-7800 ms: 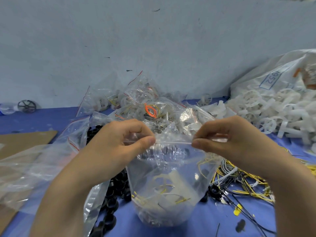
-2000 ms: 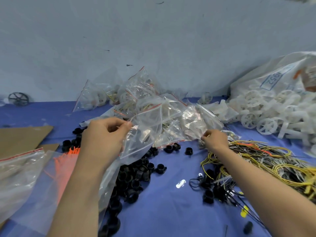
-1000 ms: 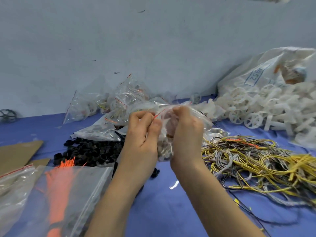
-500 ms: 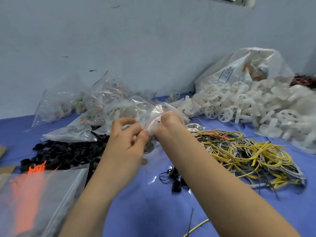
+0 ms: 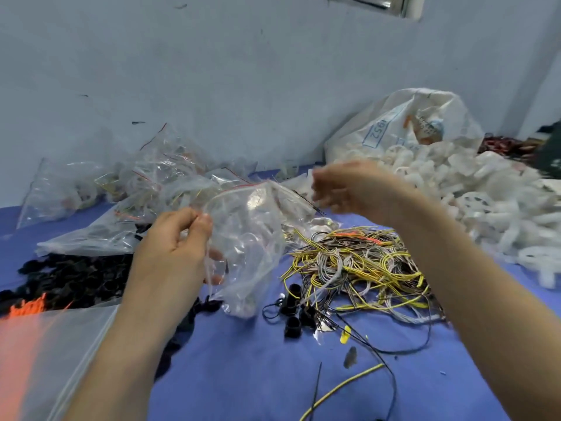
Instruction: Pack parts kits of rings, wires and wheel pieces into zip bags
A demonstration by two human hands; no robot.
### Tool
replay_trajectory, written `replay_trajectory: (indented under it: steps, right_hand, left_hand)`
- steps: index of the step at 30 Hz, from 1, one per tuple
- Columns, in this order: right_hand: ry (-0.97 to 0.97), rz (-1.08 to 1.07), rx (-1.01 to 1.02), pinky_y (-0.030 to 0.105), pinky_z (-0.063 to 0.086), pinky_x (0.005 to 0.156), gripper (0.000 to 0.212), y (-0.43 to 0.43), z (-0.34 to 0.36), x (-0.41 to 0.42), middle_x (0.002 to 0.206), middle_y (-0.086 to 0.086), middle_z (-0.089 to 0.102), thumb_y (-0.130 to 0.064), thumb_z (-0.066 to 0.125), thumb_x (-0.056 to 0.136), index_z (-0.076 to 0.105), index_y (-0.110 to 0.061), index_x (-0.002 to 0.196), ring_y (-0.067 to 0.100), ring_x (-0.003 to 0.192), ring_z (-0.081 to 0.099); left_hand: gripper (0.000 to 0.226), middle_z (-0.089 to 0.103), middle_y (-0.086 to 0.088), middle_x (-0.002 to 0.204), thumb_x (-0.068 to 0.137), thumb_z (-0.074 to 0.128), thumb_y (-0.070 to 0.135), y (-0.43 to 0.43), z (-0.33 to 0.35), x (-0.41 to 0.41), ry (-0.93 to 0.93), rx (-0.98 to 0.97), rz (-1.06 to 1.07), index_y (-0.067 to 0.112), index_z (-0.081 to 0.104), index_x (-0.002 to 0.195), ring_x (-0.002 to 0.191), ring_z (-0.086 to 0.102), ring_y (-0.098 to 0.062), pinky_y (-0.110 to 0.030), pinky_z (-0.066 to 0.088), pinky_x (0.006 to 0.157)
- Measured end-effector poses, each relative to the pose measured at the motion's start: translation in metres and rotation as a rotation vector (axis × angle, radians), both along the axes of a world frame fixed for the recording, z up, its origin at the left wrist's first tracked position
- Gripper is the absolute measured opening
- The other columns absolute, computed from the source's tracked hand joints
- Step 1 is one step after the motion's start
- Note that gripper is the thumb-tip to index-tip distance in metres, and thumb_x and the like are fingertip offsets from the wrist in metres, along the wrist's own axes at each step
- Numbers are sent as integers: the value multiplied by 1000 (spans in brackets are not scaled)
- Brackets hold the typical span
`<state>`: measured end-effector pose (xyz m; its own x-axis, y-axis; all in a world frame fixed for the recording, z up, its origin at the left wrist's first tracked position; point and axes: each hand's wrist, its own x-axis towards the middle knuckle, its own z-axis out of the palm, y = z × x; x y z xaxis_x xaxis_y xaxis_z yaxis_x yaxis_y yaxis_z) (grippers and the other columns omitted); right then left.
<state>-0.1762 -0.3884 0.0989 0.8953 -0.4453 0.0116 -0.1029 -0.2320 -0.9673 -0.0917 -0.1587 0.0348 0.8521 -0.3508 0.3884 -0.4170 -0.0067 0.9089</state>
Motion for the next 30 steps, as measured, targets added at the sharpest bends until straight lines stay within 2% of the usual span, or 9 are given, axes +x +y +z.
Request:
replay_trajectory:
  steps: [3,5,8,13,16,20,23,26,30]
  right_hand:
    - [568,-148,-725,30,49,65,30,-26,-72,8,87,8,61,-32,70,84,50,-12,93,19,73,57]
    - [699,-162,-824,35,47,74,47,-34,-109,7,103,10,59,-37,74,79,49,-8,106,24,89,56]
    - [644,-250,-795,37,49,76,69,-43,-120,8,112,13,56,-21,73,79,33,-5,133,30,99,56]
    - [541,-250,-533,29,48,55,38,-61,-98,2,97,12,59,-11,65,82,47,-7,115,17,70,57]
    - [210,-247,-30,18,47,45,38,-76,-64,-9,95,15,57,1,56,86,48,-5,123,9,52,59]
    - [-82,-100,585,32,57,58,49,-95,-25,-28,73,6,59,-4,57,75,51,-16,121,14,56,61]
    - [-115,-96,735,41,57,71,38,-104,-16,-37,60,-2,58,-9,60,73,58,-21,109,13,57,63]
    - [-137,-190,857,31,56,63,40,-110,-21,-42,59,-4,60,-8,60,75,62,-25,111,12,53,60]
    - [-171,-304,675,45,46,84,28,-123,-27,-41,91,-4,73,-12,49,93,64,-31,107,5,47,55]
  left_hand:
    - [31,58,-11,89,98,53,28,0,-1,0,5,-5,-20,25,62,69,51,61,-5,-23,50,45]
    - [29,59,-9,86,97,54,30,0,-2,0,2,9,-17,25,61,69,49,62,-7,-25,50,45]
    - [27,59,-8,85,97,54,30,-1,-2,0,1,11,-4,21,61,72,47,61,-7,-21,48,43]
    - [28,59,-5,84,98,54,28,2,-2,2,-3,6,-15,25,64,72,54,63,-5,-20,50,45]
    - [27,60,-5,81,98,53,29,3,-2,4,-6,7,-15,25,64,73,52,63,-5,-17,49,44]
    - [25,63,-3,74,97,53,32,2,-2,2,10,24,-20,24,63,75,45,61,-8,-14,45,42]
    - [24,65,5,65,96,53,34,1,-1,-1,12,46,-22,26,63,77,44,61,-11,-12,43,41]
    - [22,66,9,64,95,52,36,0,0,-4,-3,61,-27,27,63,78,46,63,-11,-24,49,48]
    - [22,67,8,63,95,52,37,0,-2,-5,-20,62,-18,28,63,79,43,63,-12,-27,47,49]
